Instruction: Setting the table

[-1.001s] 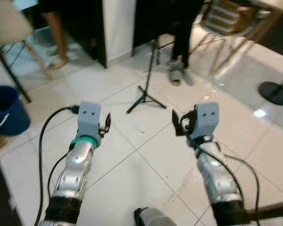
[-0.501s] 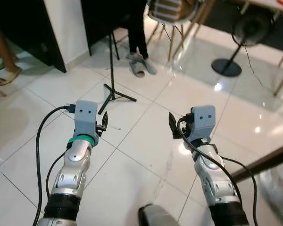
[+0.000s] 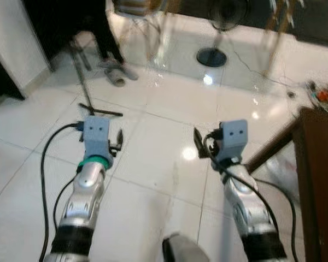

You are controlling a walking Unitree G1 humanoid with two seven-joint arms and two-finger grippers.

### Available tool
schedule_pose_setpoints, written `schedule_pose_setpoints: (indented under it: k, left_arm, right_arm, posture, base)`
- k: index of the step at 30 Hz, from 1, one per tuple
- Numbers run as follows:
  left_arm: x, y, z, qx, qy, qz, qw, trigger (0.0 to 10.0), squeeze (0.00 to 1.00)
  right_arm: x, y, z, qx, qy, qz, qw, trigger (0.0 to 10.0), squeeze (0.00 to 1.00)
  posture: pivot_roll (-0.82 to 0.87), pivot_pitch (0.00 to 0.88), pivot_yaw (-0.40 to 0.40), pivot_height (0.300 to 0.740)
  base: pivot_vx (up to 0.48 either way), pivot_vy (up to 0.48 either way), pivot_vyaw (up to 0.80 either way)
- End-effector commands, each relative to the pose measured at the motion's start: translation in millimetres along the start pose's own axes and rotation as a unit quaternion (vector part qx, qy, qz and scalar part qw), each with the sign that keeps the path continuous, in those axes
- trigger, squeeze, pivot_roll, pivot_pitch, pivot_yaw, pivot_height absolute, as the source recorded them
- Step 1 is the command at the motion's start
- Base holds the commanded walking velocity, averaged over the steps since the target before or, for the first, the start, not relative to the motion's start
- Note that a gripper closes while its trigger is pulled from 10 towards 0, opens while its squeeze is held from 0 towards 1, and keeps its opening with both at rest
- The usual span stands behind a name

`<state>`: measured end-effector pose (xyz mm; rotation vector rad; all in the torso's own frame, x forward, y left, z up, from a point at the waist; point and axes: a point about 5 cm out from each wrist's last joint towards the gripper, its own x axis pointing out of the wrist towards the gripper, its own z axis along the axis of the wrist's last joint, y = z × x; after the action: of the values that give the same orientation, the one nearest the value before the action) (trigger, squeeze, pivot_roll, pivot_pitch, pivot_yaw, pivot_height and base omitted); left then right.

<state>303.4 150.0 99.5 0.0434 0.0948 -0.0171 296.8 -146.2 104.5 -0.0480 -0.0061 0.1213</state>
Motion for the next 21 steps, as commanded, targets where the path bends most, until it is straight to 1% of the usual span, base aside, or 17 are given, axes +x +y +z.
schedule_pose_setpoints:
  k: [1, 8, 12, 21]
  left_arm:
    - [0.0, -1.8, -4.4, 0.004, 0.01, 0.0, 1.0, 10.0, 0.0]
    - [1.4, -1.3, -5.9, 0.018, 0.01, 0.006, 1.0, 10.0, 0.0]
    - [2.1, -3.3, -7.8, 0.034, 0.009, 0.007, 0.999, 10.0, 0.0]
    - [2.2, -4.5, -8.5, 0.039, 0.01, 0.01, 0.999, 10.0, 0.0]
  right_arm:
    - [-1.2, -0.3, -3.6, 0.002, 0.009, -0.002, 1.0, 10.0, 0.0]
    - [-1.2, -0.6, -4.0, 0.002, 0.011, -0.002, 1.0, 10.0, 0.0]
    - [-0.8, -0.3, -4.2, 0.002, 0.011, -0.002, 1.0, 10.0, 0.0]
    - [-1.6, -1.4, -3.9, 0.0, 0.007, -0.005, 1.0, 10.0, 0.0]
  posture:
    - [-0.18, 0.0, 0.03, 0.74]
    - [-0.18, 0.0, 0.028, 0.74]
    - [-0.18, 0.0, 0.027, 0.74]
    - [-0.18, 0.0, 0.028, 0.74]
  base:
    - [0.0, 0.0, -0.8]
    - [0.0, 0.0, -0.8]
    - [0.377, 0.0, -0.8]
    - [0.48, 0.0, 0.0]
